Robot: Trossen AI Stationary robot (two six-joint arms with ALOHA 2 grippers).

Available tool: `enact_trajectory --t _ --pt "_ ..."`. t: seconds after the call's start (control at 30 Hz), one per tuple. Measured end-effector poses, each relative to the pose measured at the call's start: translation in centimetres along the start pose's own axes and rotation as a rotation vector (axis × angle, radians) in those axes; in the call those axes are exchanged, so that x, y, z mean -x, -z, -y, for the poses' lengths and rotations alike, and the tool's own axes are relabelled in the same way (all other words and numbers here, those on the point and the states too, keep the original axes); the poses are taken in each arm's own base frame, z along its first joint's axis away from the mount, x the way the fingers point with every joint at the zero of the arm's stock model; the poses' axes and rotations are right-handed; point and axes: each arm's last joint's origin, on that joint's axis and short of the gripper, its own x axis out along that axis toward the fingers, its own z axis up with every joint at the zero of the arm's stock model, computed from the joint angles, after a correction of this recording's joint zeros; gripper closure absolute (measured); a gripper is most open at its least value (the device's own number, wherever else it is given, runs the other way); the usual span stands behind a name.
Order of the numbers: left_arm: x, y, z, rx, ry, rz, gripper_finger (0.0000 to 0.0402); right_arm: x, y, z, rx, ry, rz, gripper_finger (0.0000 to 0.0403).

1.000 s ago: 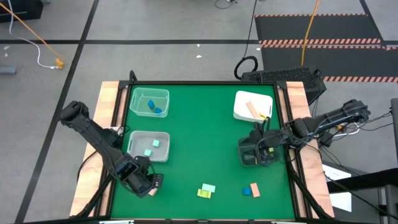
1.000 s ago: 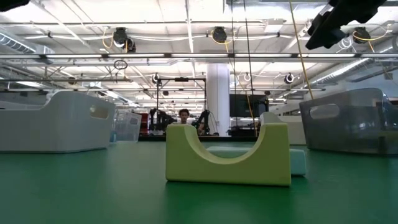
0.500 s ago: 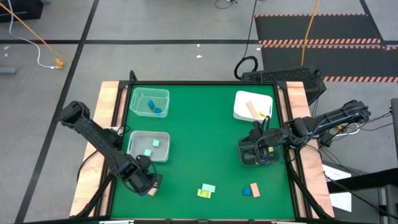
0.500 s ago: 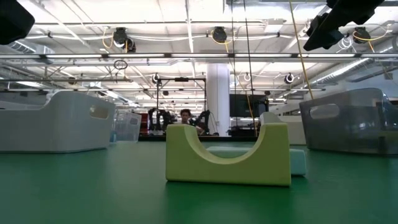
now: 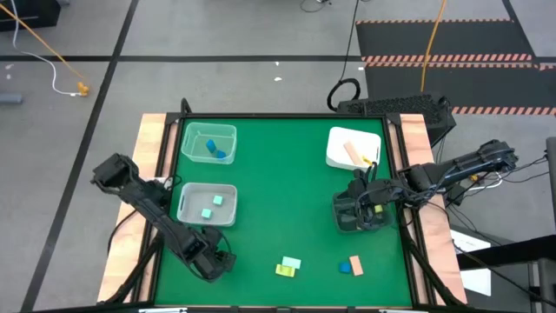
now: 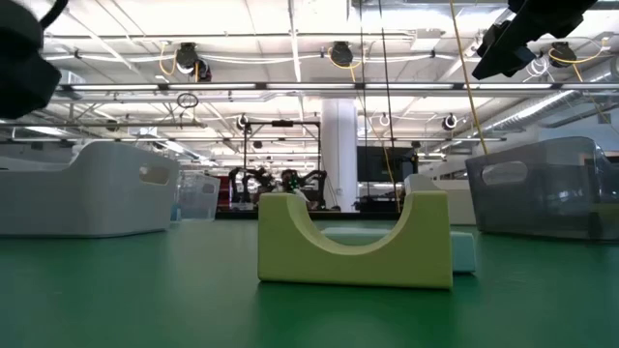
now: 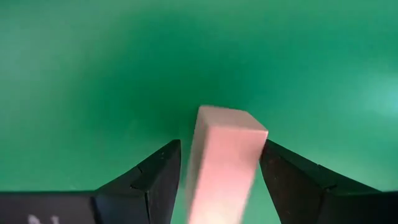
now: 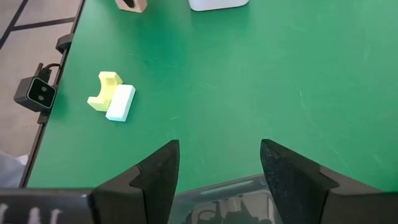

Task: Sort & place blocks by color
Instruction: Put the left brown block into the white bin

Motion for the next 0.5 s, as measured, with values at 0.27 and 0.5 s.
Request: enact_trajectory --t 0.27,0.5 --pt "-1.5 0.0 0.0 -0.003 -0.045 0.015 0.0195 0.0 -0.1 0.3 -0.012 0.013 0.003 0.0188" --pt "-0.6 0.2 1.2 0.026 0.095 -0.030 0.0271 -0.1 -0.1 0.4 -0.016 0.018 0.004 0.0188"
